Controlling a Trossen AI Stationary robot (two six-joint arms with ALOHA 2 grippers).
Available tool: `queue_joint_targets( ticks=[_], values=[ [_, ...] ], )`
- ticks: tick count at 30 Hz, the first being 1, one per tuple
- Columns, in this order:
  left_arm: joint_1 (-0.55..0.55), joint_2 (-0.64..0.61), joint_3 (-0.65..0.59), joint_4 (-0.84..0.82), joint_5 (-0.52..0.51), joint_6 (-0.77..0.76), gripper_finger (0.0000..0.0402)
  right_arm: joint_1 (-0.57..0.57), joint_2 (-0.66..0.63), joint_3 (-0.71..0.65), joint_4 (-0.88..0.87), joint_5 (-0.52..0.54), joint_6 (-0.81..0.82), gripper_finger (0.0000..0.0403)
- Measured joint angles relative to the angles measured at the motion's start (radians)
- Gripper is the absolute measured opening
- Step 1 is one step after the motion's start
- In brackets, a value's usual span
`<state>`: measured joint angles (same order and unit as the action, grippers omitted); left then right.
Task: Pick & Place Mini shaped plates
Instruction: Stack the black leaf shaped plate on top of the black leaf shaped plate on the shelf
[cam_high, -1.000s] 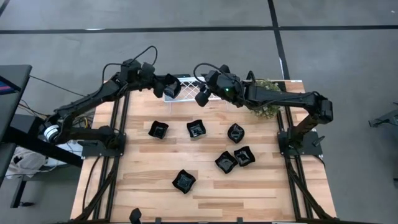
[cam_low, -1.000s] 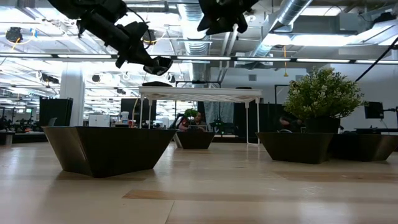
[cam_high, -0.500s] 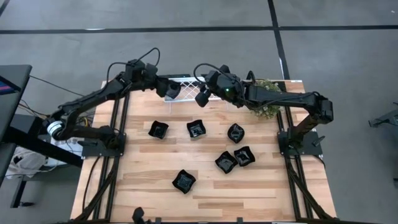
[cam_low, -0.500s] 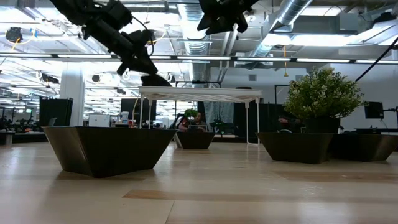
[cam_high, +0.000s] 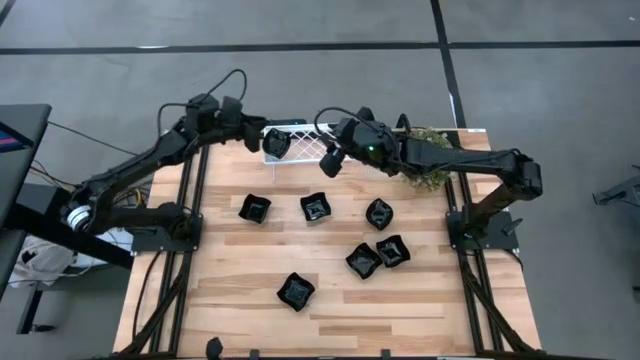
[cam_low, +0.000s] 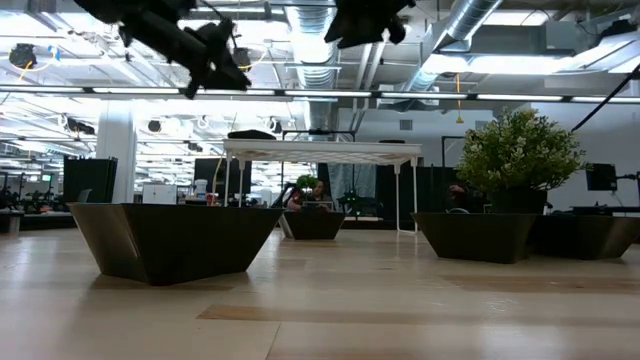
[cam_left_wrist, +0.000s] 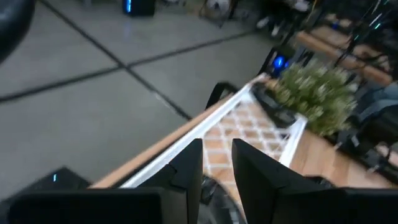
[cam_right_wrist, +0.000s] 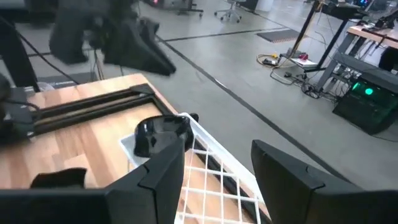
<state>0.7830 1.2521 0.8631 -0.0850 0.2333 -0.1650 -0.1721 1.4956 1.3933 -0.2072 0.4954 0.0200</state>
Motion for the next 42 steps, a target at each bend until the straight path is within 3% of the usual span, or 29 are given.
queue_joint_targets(
  ticks=[9,16,23,27,30,36,42],
  values=[
    [-0.093,-0.203,-0.065,-0.002,0.001,0.003,0.0088,0.057,-0.121,-0.014,-0.26,0.002,0.066,0.0182],
    [-0.215,-0.316,-0.203,0.043,0.0,-0.073,0.0088,0.109,-0.32,-0.232,0.024,0.0,0.067,0.0182],
    [-0.412,-0.381,-0.381,0.355,-0.006,-0.236,0.0088,0.158,-0.504,-0.546,0.246,-0.016,0.145,0.0182],
    [-0.541,-0.381,-0.451,0.526,-0.04,-0.298,0.0088,0.218,-0.539,-0.662,0.387,-0.06,0.19,0.0182],
    [-0.628,-0.38,-0.481,0.613,-0.083,-0.319,0.0088,0.257,-0.534,-0.704,0.45,-0.059,0.181,0.0182],
    [-0.716,-0.382,-0.488,0.626,-0.127,-0.362,0.0088,0.293,-0.507,-0.712,0.572,-0.06,0.155,0.0181],
    [-0.777,-0.382,-0.488,0.626,-0.17,-0.376,0.0088,0.293,-0.507,-0.712,0.551,-0.053,0.2,0.0181]
  ],
)
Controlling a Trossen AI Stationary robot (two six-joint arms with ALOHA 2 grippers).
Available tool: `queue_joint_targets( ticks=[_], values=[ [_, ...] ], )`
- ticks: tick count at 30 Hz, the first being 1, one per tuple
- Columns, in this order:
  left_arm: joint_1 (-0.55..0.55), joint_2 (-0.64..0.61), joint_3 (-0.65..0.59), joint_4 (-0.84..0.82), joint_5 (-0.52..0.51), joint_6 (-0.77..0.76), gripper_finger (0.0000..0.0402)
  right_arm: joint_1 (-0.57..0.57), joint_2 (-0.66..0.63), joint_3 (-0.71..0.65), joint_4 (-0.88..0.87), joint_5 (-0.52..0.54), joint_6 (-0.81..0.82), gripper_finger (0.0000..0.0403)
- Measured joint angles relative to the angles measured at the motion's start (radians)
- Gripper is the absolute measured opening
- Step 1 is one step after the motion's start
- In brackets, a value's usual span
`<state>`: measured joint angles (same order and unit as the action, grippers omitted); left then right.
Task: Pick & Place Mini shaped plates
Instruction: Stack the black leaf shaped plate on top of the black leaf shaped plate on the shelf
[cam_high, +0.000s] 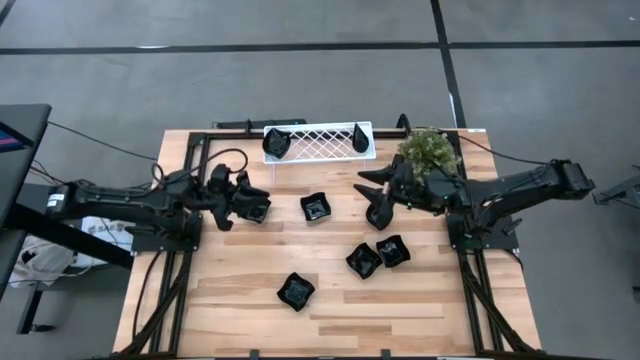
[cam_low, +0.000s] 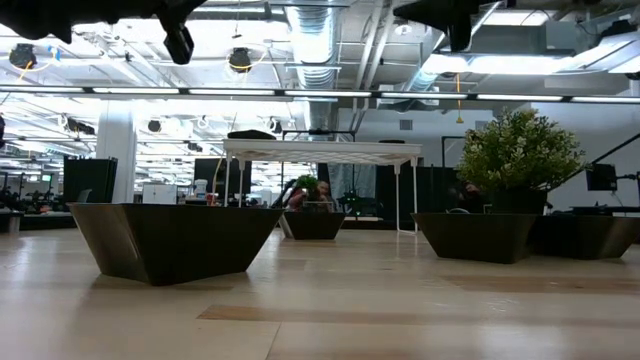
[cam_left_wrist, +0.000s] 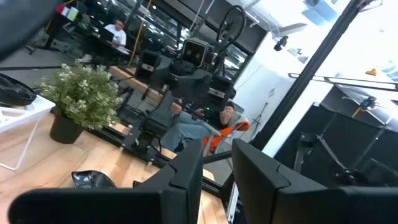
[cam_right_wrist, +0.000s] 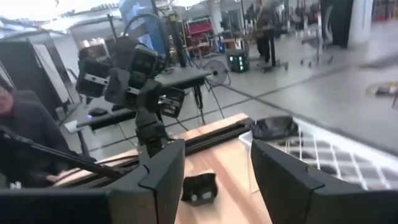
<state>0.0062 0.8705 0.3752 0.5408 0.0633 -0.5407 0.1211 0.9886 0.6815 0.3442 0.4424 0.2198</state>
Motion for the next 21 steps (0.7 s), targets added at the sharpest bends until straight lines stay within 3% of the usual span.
queue_joint_targets(
  ticks=[10,17,21],
  values=[
    [-0.101,0.0,0.0,0.008,-0.12,-0.024,0.0088,0.12,-0.007,0.0,-0.263,0.025,0.328,0.0172],
    [-0.182,0.0,0.001,0.022,-0.126,-0.152,0.0088,0.286,0.049,0.0,-0.562,0.345,0.767,0.0157],
    [-0.274,0.0,0.001,0.022,-0.134,-0.168,0.0088,0.303,0.083,0.0,-0.749,0.393,1.079,0.0152]
  ],
)
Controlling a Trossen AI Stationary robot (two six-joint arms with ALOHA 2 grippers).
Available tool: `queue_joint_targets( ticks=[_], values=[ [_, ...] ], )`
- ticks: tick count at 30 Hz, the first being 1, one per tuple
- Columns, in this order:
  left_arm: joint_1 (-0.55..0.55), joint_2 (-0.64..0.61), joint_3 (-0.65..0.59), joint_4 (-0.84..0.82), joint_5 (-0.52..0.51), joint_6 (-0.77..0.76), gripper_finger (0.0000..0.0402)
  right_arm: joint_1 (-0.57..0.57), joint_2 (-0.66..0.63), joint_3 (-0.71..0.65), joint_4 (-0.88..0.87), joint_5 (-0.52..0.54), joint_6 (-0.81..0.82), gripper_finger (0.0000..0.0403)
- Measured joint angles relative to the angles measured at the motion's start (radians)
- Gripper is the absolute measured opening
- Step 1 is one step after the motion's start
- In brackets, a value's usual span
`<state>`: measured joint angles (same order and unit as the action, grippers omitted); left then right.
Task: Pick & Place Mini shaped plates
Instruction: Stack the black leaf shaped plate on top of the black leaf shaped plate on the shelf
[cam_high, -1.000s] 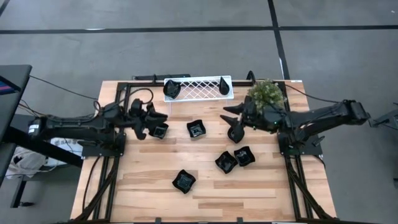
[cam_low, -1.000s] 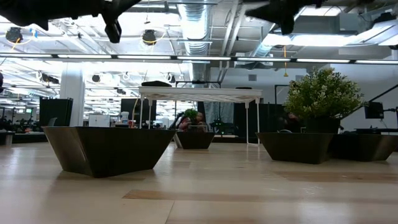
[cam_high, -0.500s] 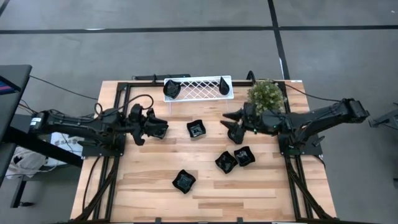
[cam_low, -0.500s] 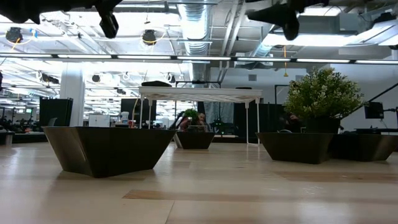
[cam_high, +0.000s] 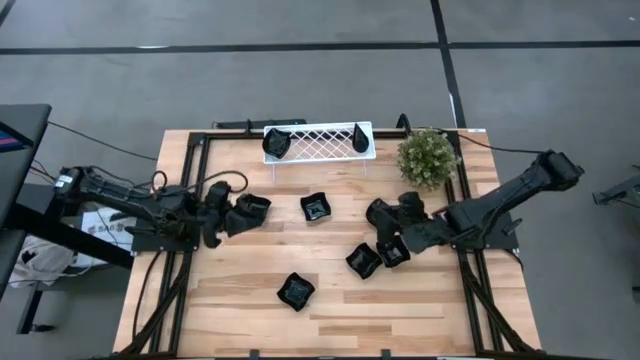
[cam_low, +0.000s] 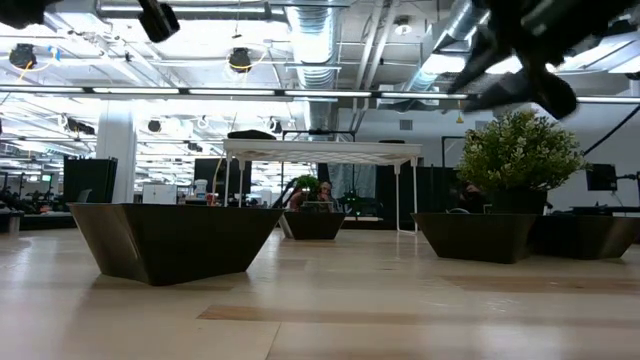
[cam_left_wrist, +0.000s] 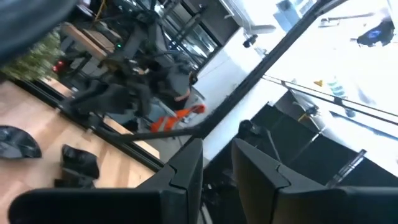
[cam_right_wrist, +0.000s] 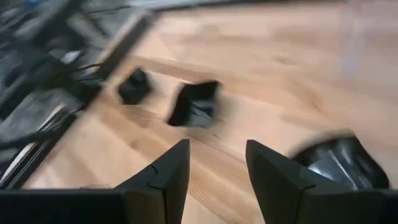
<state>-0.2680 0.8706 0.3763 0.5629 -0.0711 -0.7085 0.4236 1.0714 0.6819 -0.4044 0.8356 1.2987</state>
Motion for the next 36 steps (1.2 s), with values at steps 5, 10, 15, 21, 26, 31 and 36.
queue_joint_targets(
  ticks=[5,10,15,21,26,31,36],
  values=[
    [-0.137,0.0,0.0,0.01,-0.172,-0.004,0.0088,0.001,0.066,0.0,-0.044,-0.028,0.122,0.0149],
    [-0.248,0.0,0.0,0.01,-0.329,-0.004,0.0088,-0.008,0.137,0.0,-0.036,-0.106,0.095,0.0149],
    [-0.291,0.001,0.0,0.008,-0.388,0.001,0.0088,-0.035,0.177,0.0,-0.124,-0.161,0.141,0.0145],
    [-0.294,0.001,0.0,0.007,-0.393,0.004,0.0088,-0.087,0.179,0.0,-0.336,-0.281,0.272,0.0133],
    [-0.294,0.001,0.0,0.006,-0.393,0.004,0.0088,-0.129,0.178,0.0,-0.343,-0.319,0.29,0.0138],
    [-0.294,0.001,0.0,0.006,-0.393,0.004,0.0088,-0.172,0.191,0.0,-0.342,-0.349,0.276,0.0158],
    [-0.294,0.001,0.0,0.005,-0.393,0.011,0.0088,-0.198,0.232,0.0,-0.333,-0.364,0.27,0.019]
  ],
)
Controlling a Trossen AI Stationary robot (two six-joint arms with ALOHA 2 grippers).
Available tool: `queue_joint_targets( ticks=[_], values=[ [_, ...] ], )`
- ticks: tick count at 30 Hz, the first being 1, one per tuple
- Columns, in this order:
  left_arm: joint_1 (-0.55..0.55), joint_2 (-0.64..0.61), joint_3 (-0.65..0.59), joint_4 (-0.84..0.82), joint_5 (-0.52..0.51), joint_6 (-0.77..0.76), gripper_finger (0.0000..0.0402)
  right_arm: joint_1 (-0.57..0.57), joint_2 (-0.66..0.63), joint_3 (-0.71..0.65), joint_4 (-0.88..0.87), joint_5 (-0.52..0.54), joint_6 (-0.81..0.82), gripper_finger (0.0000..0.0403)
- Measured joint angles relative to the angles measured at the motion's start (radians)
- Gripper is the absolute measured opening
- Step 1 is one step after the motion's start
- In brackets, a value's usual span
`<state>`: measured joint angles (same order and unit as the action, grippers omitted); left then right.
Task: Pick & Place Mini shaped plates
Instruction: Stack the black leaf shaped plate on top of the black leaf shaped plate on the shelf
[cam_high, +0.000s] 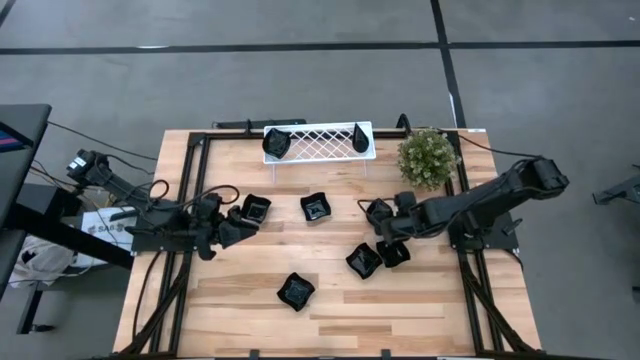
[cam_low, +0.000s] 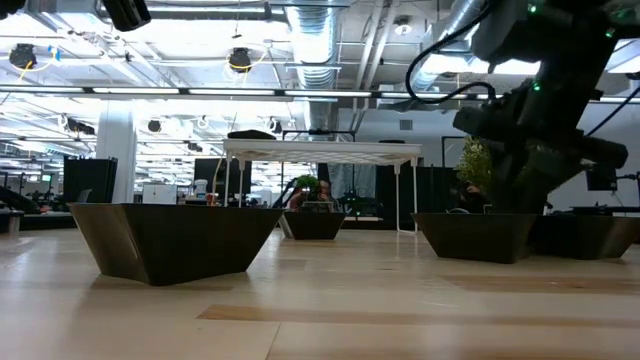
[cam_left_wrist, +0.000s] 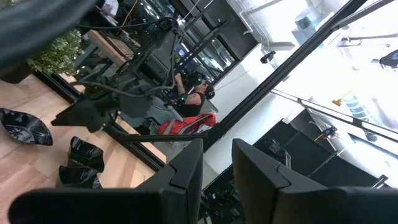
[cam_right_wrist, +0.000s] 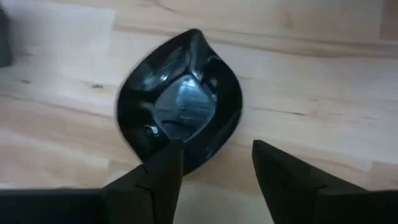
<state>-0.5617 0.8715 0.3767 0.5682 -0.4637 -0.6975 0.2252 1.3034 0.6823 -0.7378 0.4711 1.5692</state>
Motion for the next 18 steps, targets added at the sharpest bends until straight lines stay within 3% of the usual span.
queue_joint_targets(
  ticks=[9,18],
  values=[
    [0.0,0.002,0.001,-0.008,0.004,0.005,0.0088,-0.049,0.105,0.0,0.046,-0.044,-0.05,0.0214],
    [0.0,0.002,0.001,-0.007,0.005,0.005,0.0088,-0.08,0.162,0.0,0.141,-0.101,-0.05,0.0191]
  ],
)
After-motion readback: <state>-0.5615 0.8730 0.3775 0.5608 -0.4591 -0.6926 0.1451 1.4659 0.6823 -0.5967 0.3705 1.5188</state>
